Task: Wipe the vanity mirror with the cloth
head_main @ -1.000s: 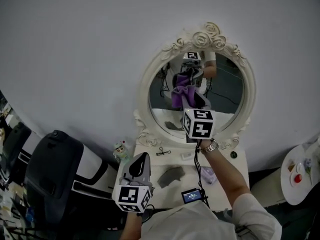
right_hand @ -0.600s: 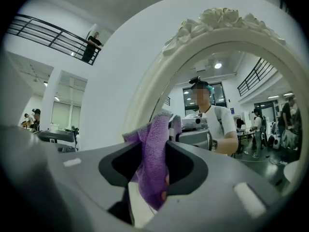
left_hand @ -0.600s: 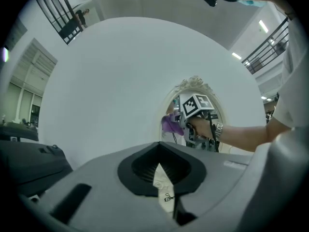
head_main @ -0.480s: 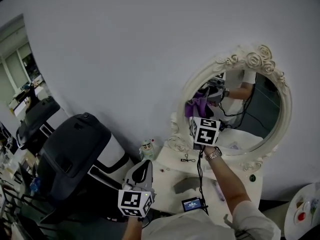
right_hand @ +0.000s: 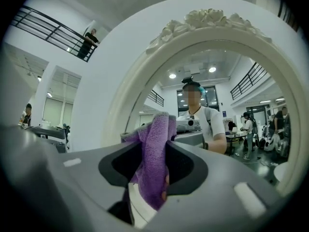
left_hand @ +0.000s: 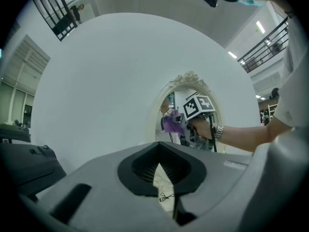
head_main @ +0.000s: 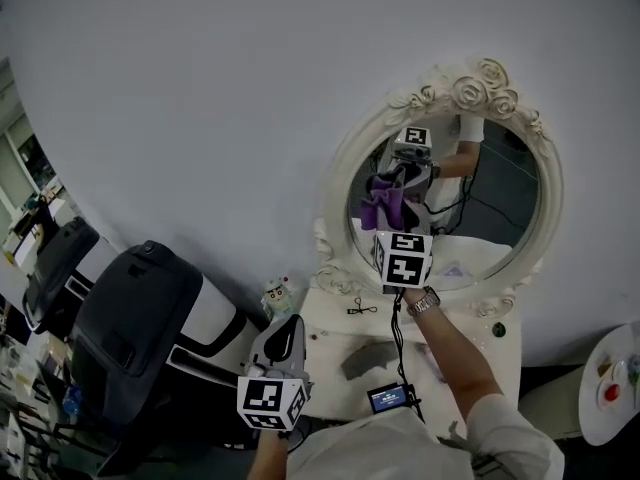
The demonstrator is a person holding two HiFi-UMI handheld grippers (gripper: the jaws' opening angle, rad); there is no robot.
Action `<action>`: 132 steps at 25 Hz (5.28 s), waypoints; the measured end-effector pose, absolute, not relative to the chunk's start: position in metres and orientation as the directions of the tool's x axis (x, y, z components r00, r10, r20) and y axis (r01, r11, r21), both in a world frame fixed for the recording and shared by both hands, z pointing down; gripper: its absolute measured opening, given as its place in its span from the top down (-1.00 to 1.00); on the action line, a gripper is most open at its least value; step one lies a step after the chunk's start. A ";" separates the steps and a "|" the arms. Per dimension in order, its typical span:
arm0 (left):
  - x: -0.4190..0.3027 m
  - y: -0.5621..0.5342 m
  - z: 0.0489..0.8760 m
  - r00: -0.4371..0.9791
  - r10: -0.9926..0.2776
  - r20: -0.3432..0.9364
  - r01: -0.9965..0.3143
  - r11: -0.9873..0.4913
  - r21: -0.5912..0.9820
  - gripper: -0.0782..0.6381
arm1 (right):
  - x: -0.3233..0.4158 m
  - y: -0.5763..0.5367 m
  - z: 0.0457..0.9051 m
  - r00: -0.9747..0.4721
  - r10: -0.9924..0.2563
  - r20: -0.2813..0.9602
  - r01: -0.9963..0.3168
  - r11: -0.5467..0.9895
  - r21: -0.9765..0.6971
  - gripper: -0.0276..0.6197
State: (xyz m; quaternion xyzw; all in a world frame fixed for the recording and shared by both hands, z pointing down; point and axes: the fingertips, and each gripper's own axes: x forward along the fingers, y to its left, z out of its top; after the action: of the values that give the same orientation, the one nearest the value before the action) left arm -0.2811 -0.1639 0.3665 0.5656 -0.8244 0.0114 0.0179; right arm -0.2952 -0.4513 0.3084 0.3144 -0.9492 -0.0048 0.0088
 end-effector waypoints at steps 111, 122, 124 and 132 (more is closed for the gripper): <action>-0.171 -0.300 0.425 0.041 -0.990 0.136 -0.994 -0.026 0.109 0.77 | -0.015 -0.598 0.444 -0.357 -0.909 0.216 -0.926 0.374 0.043 0.42; -0.208 -0.279 0.426 -0.029 -0.991 0.130 -0.992 0.045 0.117 0.77 | -0.134 -0.508 0.447 -0.596 -0.778 0.198 -0.791 0.611 0.019 0.43; -0.216 -0.271 0.427 -0.053 -0.990 0.133 -0.991 0.069 0.118 0.77 | -0.161 -0.496 0.459 -0.630 -0.744 0.223 -0.762 0.648 0.011 0.42; -0.261 -0.227 0.438 -0.222 -0.958 0.181 -0.964 0.243 0.105 0.77 | -0.261 -0.457 0.497 -0.742 -0.609 0.279 -0.636 0.772 -0.008 0.42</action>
State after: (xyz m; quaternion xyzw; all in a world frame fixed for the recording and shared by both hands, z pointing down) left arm -0.2614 -0.2273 0.4378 0.6149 -0.7816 0.0147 0.1045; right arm -0.2609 -0.4570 0.4966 0.3339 -0.9320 0.0514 0.1315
